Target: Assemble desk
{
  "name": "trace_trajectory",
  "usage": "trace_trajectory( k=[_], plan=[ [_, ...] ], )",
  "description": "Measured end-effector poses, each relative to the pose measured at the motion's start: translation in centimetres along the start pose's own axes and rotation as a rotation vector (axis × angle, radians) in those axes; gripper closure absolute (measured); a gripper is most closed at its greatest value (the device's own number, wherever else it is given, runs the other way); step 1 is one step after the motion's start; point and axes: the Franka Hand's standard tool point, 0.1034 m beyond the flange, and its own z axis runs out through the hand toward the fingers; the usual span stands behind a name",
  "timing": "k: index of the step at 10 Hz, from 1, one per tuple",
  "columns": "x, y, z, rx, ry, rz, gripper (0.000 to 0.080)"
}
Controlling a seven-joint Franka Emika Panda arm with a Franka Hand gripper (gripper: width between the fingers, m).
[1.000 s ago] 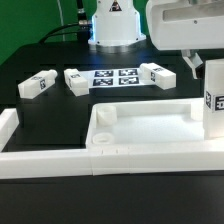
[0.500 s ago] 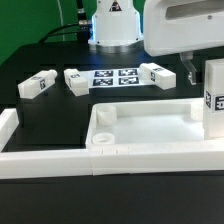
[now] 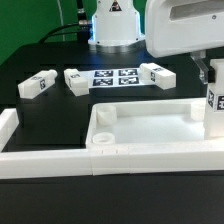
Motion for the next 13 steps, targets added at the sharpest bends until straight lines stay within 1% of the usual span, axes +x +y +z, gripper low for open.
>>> trace_trajectory(
  k=[2, 4, 5, 7, 8, 9, 12, 13],
  plan=[
    [0.10, 0.28, -0.01, 0.002, 0.001, 0.158, 0.0496],
    [0.22, 0.76, 0.00, 0.020, 0.004, 0.413, 0.0497],
    [-0.03, 0.87, 0.12, 0.039, -0.001, 0.588, 0.0497],
    [-0.69, 0.17, 0.05, 0.052, -0.063, 0.970, 0.0499],
    [-0.53, 0.25, 0.01, 0.073, -0.073, 1.057, 0.0499],
    [-0.56, 0.58, 0.14, 0.083, -0.047, 1.071, 0.0499],
    [-0.64, 0.35, 0.10, 0.091, -0.063, 1.265, 0.0499],
    [-0.54, 0.26, 0.13, 0.120, -0.095, 1.418, 0.0499]
  ],
)
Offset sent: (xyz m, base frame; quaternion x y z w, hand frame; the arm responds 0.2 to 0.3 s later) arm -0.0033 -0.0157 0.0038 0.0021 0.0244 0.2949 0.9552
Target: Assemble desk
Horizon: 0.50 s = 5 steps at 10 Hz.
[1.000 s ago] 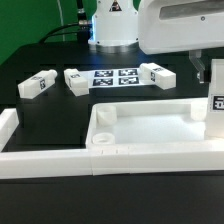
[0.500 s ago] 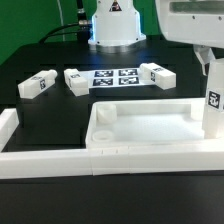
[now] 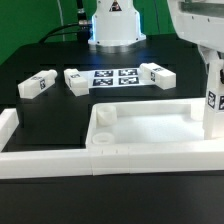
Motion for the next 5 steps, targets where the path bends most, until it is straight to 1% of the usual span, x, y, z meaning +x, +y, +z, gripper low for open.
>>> trace_trajectory(
  k=[1, 5],
  plan=[
    [0.08, -0.25, 0.04, 0.013, -0.029, 0.137, 0.0499],
    [0.07, -0.42, 0.11, 0.027, -0.056, 0.394, 0.0499]
  ],
)
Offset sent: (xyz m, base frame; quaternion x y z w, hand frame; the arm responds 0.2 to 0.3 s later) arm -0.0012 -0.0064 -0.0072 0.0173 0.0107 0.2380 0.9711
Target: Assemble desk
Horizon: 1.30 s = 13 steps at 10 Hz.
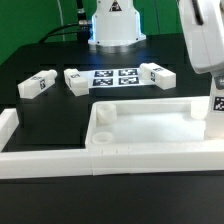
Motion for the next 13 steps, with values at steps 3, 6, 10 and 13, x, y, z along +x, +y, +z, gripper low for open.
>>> trace_trajectory(
  k=[3, 6, 10, 13],
  plan=[
    [-0.1, -0.1, 0.0, 0.004, -0.004, 0.070, 0.0499],
    [-0.1, -0.1, 0.0, 0.006, -0.004, 0.049, 0.0412],
    [-2.0, 2.4, 0.2, -0.078, 0.100, -0.507, 0.0154],
    [-2.8, 3.1, 0.4, -0.087, 0.099, -0.670, 0.0150]
  ],
)
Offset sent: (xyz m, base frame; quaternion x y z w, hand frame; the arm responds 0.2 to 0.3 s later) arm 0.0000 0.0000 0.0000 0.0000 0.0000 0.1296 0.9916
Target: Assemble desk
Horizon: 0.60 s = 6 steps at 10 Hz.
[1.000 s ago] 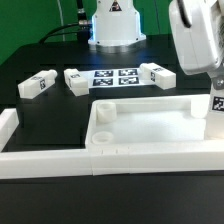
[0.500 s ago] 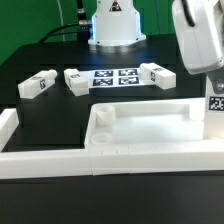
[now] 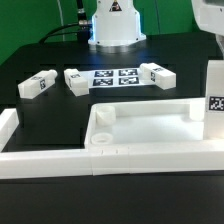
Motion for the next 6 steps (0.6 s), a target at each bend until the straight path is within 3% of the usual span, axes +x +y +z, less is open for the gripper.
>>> trace_trajectory(
  k=[3, 6],
  plan=[
    [2.2, 0.7, 0.2, -0.032, 0.033, -0.411, 0.0150],
    [3.0, -0.7, -0.4, -0.025, 0.050, -0.710, 0.0150]
  ],
)
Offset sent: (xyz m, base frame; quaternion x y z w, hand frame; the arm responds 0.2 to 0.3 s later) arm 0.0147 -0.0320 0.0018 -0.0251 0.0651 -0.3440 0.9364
